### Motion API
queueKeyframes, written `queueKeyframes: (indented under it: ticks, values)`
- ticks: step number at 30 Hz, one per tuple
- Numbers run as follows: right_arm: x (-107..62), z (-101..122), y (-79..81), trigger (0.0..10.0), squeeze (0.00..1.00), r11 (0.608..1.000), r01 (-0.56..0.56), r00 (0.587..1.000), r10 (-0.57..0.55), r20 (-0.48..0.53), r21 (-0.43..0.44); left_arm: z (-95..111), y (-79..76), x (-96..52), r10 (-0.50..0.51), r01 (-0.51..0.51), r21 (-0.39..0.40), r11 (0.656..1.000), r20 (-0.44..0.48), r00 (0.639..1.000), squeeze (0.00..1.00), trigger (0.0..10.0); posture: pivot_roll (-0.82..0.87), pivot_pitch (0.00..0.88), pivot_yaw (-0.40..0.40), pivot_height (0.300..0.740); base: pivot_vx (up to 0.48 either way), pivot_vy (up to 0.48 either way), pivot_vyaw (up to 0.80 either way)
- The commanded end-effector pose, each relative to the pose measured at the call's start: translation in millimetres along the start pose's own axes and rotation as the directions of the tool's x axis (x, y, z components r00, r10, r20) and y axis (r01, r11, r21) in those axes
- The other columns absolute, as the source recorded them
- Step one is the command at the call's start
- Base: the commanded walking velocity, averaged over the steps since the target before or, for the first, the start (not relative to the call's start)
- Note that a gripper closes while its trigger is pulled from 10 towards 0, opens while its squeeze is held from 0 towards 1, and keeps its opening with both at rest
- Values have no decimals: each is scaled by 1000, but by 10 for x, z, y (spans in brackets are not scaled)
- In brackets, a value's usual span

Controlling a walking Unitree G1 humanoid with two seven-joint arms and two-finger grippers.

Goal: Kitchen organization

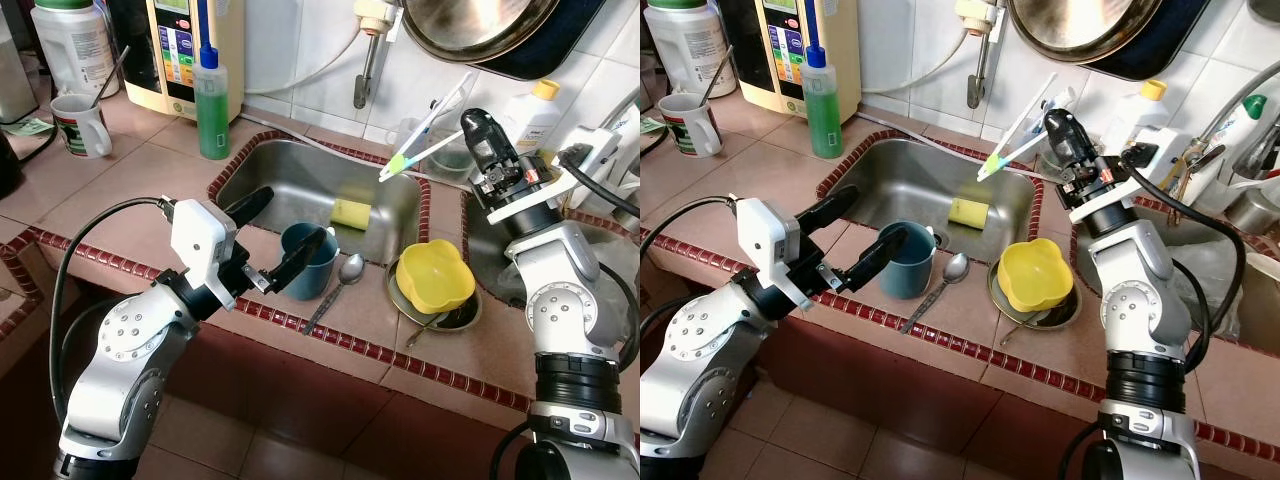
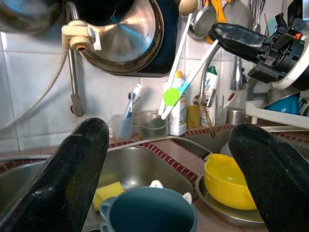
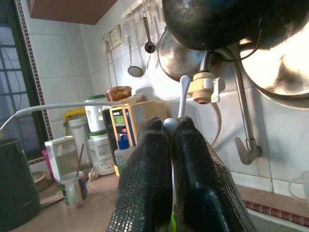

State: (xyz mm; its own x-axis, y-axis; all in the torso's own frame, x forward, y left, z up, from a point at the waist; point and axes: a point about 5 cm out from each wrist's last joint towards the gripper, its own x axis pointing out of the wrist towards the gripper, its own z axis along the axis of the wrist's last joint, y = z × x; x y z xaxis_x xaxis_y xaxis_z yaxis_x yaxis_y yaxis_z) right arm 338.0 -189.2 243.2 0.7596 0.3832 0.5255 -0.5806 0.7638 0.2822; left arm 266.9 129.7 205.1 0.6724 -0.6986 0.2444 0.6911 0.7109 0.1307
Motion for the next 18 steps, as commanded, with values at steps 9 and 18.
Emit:
queueKeyframes:
  ticks: [9, 18]
  values:
    - [-81, 33, -117, 10000, 0, 997, 74, 997, -73, 21, -35, 22, 18, 50, -20, 21, -36, 999, 15, 1000, 0, 10000, 126, 0, -103, 740, 0, 0, 0]
    - [-69, 24, -122, 10000, 0, 997, 77, 997, -76, 24, -28, 35, 23, 58, -17, 18, -49, 999, 27, 1000, 0, 10000, 129, 0, -106, 740, 0, 0, 0]
